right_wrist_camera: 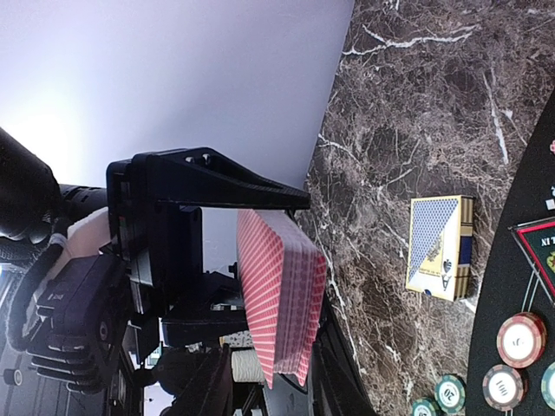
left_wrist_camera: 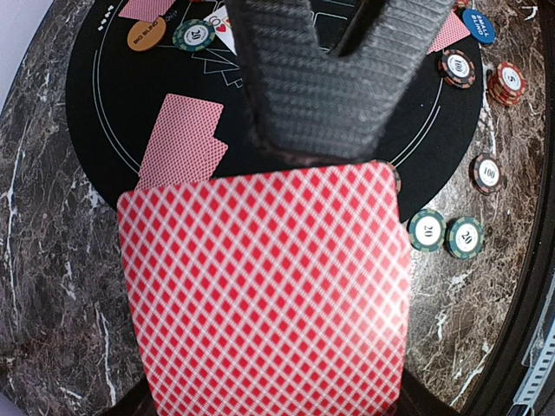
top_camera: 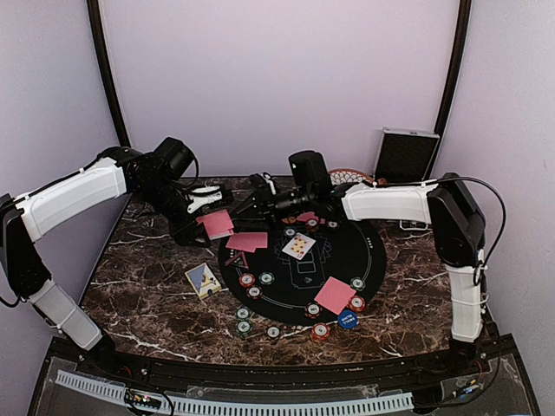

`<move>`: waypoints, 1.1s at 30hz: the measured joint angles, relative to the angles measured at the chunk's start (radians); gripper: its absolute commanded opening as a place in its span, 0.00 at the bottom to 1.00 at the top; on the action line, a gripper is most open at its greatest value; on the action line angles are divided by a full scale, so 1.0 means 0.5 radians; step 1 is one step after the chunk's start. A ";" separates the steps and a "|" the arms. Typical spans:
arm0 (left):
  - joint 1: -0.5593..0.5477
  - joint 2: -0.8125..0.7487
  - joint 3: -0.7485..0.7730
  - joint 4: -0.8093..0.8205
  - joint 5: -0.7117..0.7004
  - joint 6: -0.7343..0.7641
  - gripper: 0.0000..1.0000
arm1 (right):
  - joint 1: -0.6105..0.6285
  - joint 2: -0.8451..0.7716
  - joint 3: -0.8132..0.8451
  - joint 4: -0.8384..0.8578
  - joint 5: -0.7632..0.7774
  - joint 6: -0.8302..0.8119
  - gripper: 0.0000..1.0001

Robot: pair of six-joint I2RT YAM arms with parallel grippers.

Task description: Distribute texas hold em gaming equipment

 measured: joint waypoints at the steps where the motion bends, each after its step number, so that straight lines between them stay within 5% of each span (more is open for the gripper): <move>1: 0.000 0.000 0.000 0.000 0.000 0.000 0.00 | 0.002 0.004 0.008 0.003 0.000 0.001 0.28; 22: 0.001 -0.002 -0.001 -0.005 -0.005 -0.001 0.00 | 0.049 0.065 0.038 0.079 -0.037 0.146 0.01; 33: 0.002 -0.003 -0.001 0.000 -0.006 -0.001 0.00 | 0.034 0.065 0.076 0.008 -0.036 0.057 0.00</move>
